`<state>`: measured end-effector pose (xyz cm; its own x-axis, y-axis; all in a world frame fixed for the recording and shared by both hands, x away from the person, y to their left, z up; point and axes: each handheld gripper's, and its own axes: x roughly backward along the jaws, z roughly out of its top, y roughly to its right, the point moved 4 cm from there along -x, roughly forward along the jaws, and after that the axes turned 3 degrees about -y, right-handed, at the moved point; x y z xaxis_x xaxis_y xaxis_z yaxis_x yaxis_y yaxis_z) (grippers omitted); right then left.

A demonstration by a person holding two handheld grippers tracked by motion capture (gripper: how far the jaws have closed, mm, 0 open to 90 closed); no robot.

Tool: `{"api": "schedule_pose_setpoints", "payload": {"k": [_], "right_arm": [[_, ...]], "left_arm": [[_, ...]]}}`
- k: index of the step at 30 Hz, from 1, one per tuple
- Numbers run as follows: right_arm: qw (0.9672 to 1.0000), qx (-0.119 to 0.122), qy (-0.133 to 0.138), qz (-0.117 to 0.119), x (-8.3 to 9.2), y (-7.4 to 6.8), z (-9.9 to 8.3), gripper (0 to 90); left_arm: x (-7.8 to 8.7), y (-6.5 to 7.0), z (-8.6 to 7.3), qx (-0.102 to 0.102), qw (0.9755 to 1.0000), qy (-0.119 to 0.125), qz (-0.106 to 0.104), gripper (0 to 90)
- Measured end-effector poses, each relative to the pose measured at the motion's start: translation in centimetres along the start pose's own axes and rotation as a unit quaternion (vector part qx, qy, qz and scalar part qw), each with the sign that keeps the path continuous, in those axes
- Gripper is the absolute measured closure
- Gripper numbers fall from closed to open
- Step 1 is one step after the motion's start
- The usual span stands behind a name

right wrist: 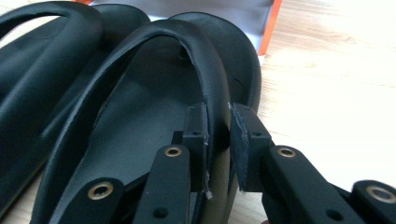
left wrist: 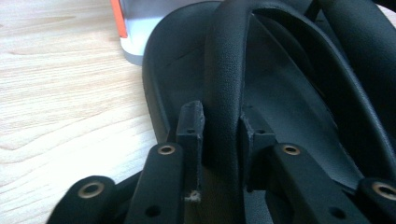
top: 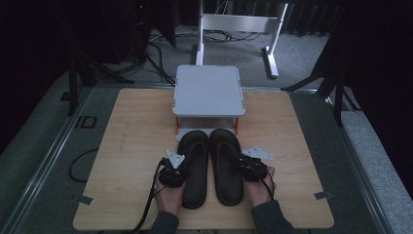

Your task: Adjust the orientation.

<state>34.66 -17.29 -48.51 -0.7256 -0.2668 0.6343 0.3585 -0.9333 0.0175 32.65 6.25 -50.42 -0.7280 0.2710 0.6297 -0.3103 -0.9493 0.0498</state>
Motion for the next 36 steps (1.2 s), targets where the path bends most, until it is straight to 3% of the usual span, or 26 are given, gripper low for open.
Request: {"api": "schedule_pose_setpoints", "payload": {"k": [5, 12, 23, 28, 31, 33, 36], "right_arm": [[0.9998, -0.009, -0.003, 0.018, 0.2, -0.1, 0.0, 75.5], [0.9988, -0.013, -0.007, 0.046, 0.7, -0.8, -0.1, 72.2], [0.998, -0.008, -0.013, 0.062, 0.8, -1.0, -0.2, 66.9], [0.9979, -0.003, -0.016, 0.063, 1.0, -1.3, -0.3, 68.5], [0.9976, -0.007, -0.017, 0.067, 1.0, -1.1, -0.3, 64.3], [0.998, -0.013, -0.011, 0.061, 1.2, -1.0, -0.2, 58.3], [0.9983, -0.013, -0.003, 0.057, 1.8, -1.1, 0.0, 58.3]], "left_arm": [[0.1, -0.2, 0.0, 0.005, 0.9998, -0.002, -0.019, 70.1], [0.4, -0.2, 0.0, 0.01, 0.9995, -0.001, -0.029, 68.9], [0.2, -0.2, -0.3, 0.013, 0.9984, -0.003, -0.054, 58.1], [0.3, -0.3, -0.3, 0.023, 0.9979, -0.002, -0.061, 58.9], [0.3, -0.4, -0.3, 0.024, 0.9976, -0.001, -0.065, 56.3], [0.5, -0.4, -0.3, 0.016, 0.9983, 0.002, -0.056, 52.1], [1.0, -0.8, -0.3, 0.014, 0.9988, 0.012, -0.046, 48.0]]}}
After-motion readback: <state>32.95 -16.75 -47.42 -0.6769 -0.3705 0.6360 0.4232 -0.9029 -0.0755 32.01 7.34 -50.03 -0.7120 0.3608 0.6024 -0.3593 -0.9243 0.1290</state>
